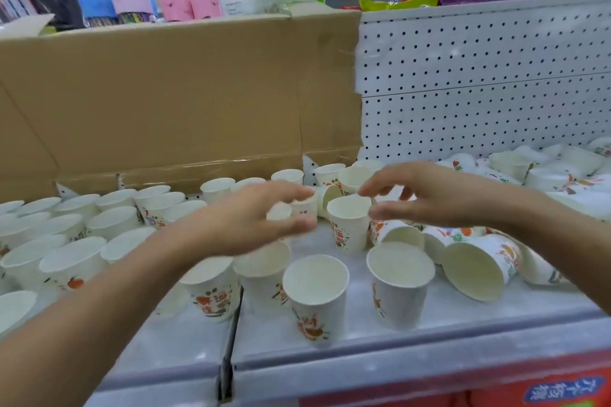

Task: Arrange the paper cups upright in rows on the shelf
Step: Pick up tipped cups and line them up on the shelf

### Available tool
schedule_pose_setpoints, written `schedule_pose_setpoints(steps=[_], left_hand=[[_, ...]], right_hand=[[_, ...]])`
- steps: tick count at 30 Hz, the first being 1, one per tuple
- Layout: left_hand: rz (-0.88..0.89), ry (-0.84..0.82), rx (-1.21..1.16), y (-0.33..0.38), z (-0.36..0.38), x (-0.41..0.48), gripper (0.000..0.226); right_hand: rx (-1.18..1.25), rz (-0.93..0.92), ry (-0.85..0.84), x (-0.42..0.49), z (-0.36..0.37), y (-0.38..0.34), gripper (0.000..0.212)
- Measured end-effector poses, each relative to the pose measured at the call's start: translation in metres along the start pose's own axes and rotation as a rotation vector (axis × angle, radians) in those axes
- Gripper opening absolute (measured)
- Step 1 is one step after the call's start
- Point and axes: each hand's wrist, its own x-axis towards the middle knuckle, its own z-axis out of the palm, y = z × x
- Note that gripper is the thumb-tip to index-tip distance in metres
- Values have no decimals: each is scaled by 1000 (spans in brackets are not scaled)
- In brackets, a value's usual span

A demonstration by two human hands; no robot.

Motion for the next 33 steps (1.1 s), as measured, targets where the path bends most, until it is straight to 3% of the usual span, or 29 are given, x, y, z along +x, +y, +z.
schedule_pose_setpoints(steps=[3, 8, 12, 19, 23, 27, 33], left_hand=[[-55, -1, 127, -23, -7, 37, 50], [-79, -144, 294, -49, 3, 80, 47], [-14, -201, 345, -60, 3, 87, 23], [65, -287, 365, -73, -5, 70, 18], [77, -193, 233, -71, -15, 73, 13], [135, -38, 194, -60, -13, 103, 21], [20, -32, 400, -44, 16, 157, 34]], right_hand=[[-101, 4, -55, 27, 6, 0, 30], [-180, 34, -205, 61, 26, -4, 20], [-232, 19, -256, 64, 29, -11, 11], [-65, -6, -392, 40, 21, -32, 9], [49, 1, -216, 55, 4, -17, 12], [-77, 100, -3, 89, -5, 27, 14], [-245, 150, -115, 122, 11, 60, 17]])
